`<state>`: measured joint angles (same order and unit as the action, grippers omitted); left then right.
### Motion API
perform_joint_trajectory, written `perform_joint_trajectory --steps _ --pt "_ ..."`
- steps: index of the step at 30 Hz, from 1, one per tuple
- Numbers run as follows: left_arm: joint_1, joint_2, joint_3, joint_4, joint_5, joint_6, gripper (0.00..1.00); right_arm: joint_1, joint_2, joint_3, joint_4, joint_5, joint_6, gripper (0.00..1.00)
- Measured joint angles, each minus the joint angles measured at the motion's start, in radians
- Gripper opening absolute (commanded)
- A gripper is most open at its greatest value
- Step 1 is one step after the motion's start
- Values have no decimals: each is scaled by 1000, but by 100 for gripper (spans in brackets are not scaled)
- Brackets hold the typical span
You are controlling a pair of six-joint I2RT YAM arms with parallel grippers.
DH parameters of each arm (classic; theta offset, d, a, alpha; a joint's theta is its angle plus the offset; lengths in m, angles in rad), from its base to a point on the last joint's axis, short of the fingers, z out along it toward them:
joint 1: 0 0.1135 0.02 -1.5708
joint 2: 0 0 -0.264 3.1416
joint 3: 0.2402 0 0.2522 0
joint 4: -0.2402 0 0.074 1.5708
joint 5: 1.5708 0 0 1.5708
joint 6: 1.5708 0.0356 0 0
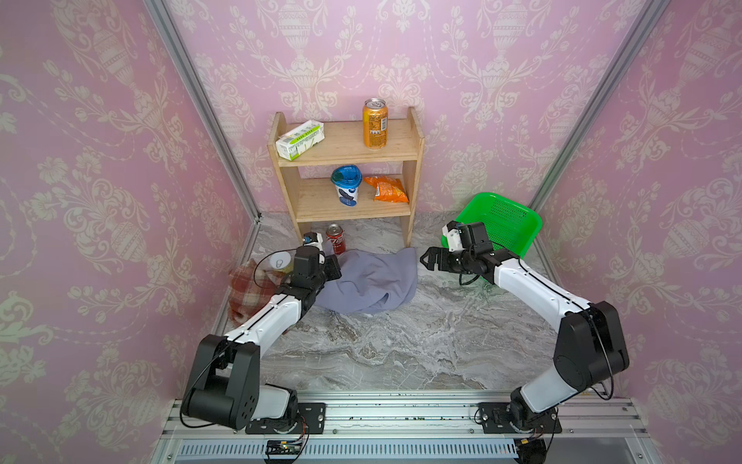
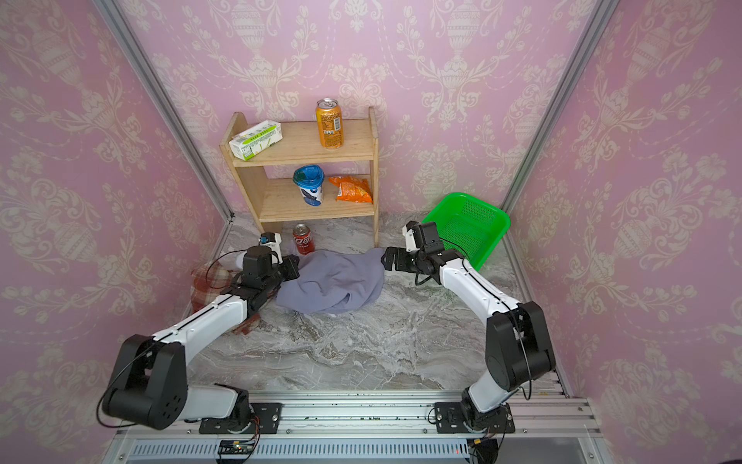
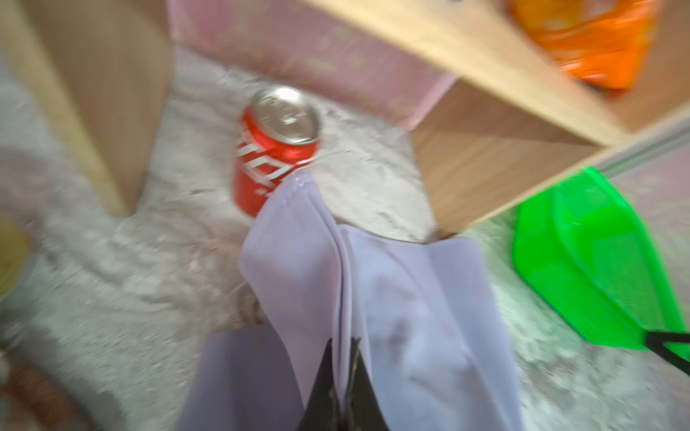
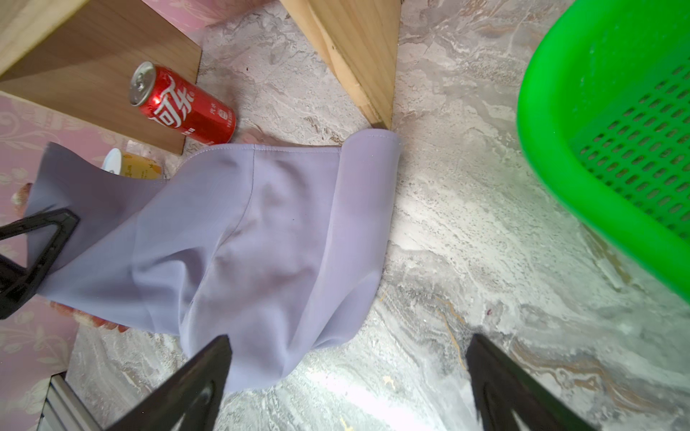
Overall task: Roll up the skirts
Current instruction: Adjust the basket at the corner of the board.
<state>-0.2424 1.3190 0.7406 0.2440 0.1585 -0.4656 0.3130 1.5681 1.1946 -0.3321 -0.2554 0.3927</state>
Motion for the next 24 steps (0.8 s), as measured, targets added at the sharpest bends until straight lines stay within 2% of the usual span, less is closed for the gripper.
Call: perform_joint_trajectory --steps 4,7,11,13,16,20,24 --pt "-83 -93 -32 86 71 14 0 -28 -95 -55 -20 -6 5 100" --pt "-166 -86 -32 158 134 23 1 -79 -179 -102 -35 -5 21 100" --pt "-309 26 -29 301 239 25 24 -127 -277 -137 -62 10 30 100" --pt "-385 127 -13 360 298 18 43 -128 -309 -147 -71 13 30 100" --pt "-473 273 13 480 390 -22 61 -129 -334 -167 -84 13 30 100" --pt "-484 353 4 652 470 -116 64 -135 -346 -183 -117 15 30 100" --pt "-394 258 -95 733 450 -154 60 -137 -358 -206 -126 -13 31 100"
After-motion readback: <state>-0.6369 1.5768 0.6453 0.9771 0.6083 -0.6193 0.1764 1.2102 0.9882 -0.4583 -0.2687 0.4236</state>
